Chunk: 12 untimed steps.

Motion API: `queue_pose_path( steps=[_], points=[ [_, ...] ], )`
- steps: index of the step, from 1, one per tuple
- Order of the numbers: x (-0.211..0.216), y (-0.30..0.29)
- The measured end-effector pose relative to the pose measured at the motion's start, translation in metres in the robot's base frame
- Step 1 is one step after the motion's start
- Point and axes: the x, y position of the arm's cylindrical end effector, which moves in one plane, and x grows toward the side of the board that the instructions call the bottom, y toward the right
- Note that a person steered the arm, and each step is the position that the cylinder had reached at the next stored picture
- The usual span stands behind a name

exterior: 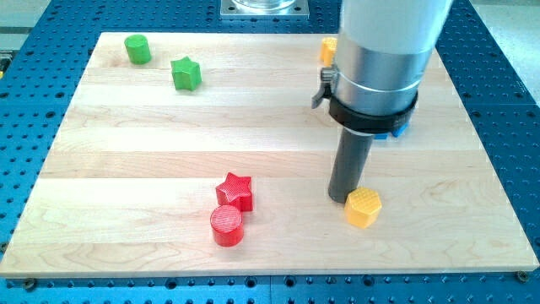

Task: Move the yellow heart into the yellow hexagon

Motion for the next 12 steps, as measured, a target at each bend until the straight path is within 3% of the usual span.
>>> queue_pose_path(
  steps=[1,2,3,4,5,7,8,9,10,11,12],
  points=[
    [0.017,-0.007],
    [0.018,0.089],
    [-0.002,0.057],
    [-0.046,-0.071],
    [-0.111,-0.119],
    [-0.251,0.091],
    [-0.296,0.078],
    [-0.293,0.026],
    [-0.241,-0.067],
    [-0.235,-0.078],
    [-0.226,-0.125]
  ],
)
